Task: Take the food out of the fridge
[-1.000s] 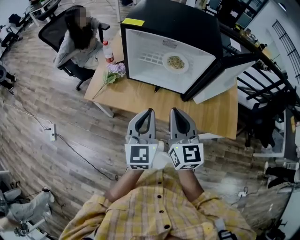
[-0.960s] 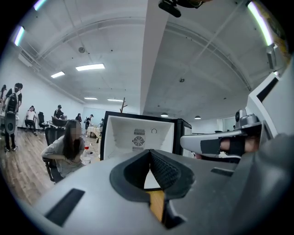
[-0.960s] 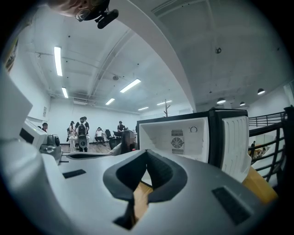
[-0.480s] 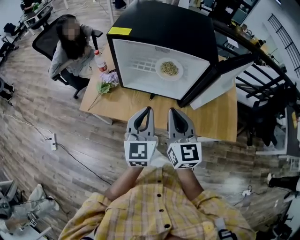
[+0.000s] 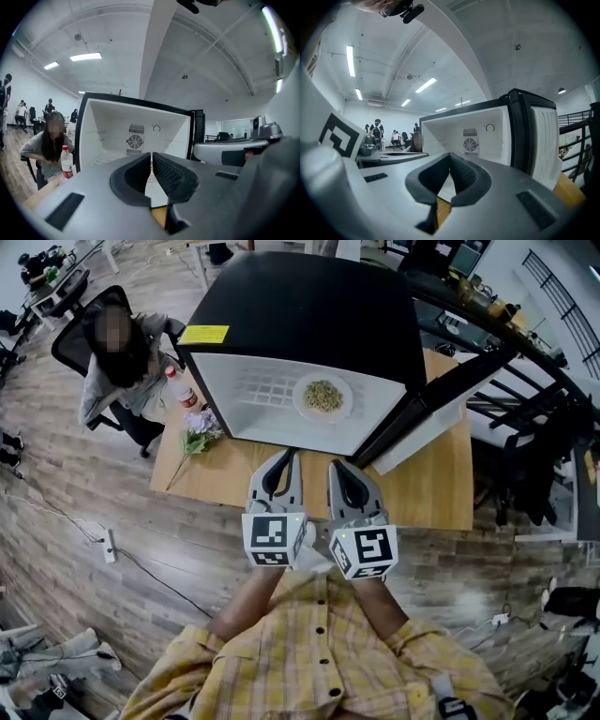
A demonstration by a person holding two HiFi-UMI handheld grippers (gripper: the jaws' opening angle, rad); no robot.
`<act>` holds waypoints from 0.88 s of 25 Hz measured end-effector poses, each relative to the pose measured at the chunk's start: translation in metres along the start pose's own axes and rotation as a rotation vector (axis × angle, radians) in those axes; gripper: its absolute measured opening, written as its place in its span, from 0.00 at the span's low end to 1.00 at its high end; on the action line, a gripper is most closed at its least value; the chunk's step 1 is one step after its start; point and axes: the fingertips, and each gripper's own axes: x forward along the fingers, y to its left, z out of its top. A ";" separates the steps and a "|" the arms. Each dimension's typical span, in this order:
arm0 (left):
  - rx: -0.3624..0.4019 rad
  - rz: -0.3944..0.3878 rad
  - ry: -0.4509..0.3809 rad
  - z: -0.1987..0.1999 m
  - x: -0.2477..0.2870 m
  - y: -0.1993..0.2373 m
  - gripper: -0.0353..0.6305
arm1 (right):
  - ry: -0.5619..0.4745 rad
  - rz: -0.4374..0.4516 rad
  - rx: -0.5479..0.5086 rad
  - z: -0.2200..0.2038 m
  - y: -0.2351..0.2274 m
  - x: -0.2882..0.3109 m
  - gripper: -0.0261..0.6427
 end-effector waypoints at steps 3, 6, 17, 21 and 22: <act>-0.032 -0.009 0.021 -0.005 0.016 0.003 0.06 | 0.010 -0.002 -0.006 -0.002 -0.007 0.008 0.05; -0.062 -0.014 0.038 -0.014 0.029 0.006 0.06 | 0.015 -0.011 -0.006 -0.003 -0.017 0.015 0.05; -0.598 -0.096 0.068 -0.047 0.076 0.017 0.16 | 0.031 -0.041 -0.003 -0.011 -0.051 0.034 0.05; -0.715 -0.102 0.086 -0.054 0.088 0.026 0.16 | 0.038 -0.048 -0.002 -0.011 -0.054 0.043 0.05; -0.755 -0.104 0.092 -0.057 0.090 0.029 0.17 | 0.037 -0.049 0.001 -0.011 -0.054 0.045 0.05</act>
